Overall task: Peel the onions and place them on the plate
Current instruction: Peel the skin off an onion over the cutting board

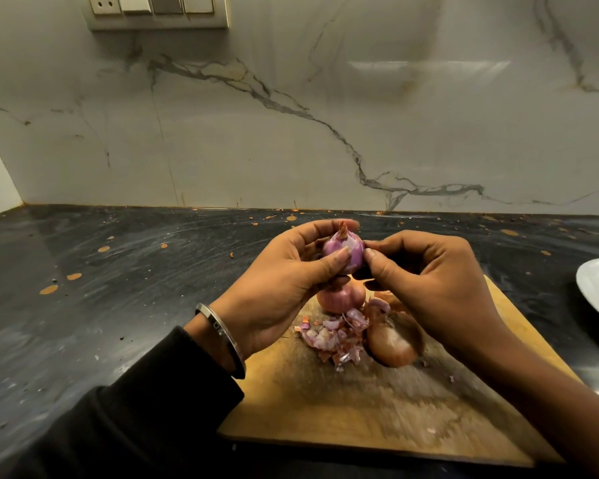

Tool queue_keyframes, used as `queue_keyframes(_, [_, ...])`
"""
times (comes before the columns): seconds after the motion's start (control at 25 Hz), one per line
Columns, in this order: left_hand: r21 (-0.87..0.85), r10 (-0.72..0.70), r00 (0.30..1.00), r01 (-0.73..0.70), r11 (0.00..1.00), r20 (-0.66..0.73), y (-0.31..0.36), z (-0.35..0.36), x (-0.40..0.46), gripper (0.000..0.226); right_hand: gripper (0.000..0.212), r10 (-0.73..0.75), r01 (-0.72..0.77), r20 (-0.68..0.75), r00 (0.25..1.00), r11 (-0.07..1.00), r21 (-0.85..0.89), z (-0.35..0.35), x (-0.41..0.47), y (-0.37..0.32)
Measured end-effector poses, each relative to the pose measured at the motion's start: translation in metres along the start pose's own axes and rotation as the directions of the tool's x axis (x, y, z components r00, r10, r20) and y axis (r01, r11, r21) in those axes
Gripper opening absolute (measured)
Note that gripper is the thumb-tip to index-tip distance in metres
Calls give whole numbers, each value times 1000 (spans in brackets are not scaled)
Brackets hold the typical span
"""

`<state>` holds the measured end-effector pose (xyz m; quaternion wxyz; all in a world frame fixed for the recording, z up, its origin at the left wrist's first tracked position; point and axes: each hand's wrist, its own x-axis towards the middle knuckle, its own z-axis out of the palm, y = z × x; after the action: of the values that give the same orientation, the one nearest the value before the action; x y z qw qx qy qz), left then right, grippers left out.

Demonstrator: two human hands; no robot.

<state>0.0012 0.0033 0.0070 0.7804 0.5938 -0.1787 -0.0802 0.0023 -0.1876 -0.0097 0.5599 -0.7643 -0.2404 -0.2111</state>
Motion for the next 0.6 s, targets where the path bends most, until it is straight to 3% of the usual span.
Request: queue_keyframes(0.6, [-1, -10, 1000, 10, 1000, -2, 1, 1, -1, 43, 8, 10, -10, 8, 1000, 1000, -5, 3, -2, -3])
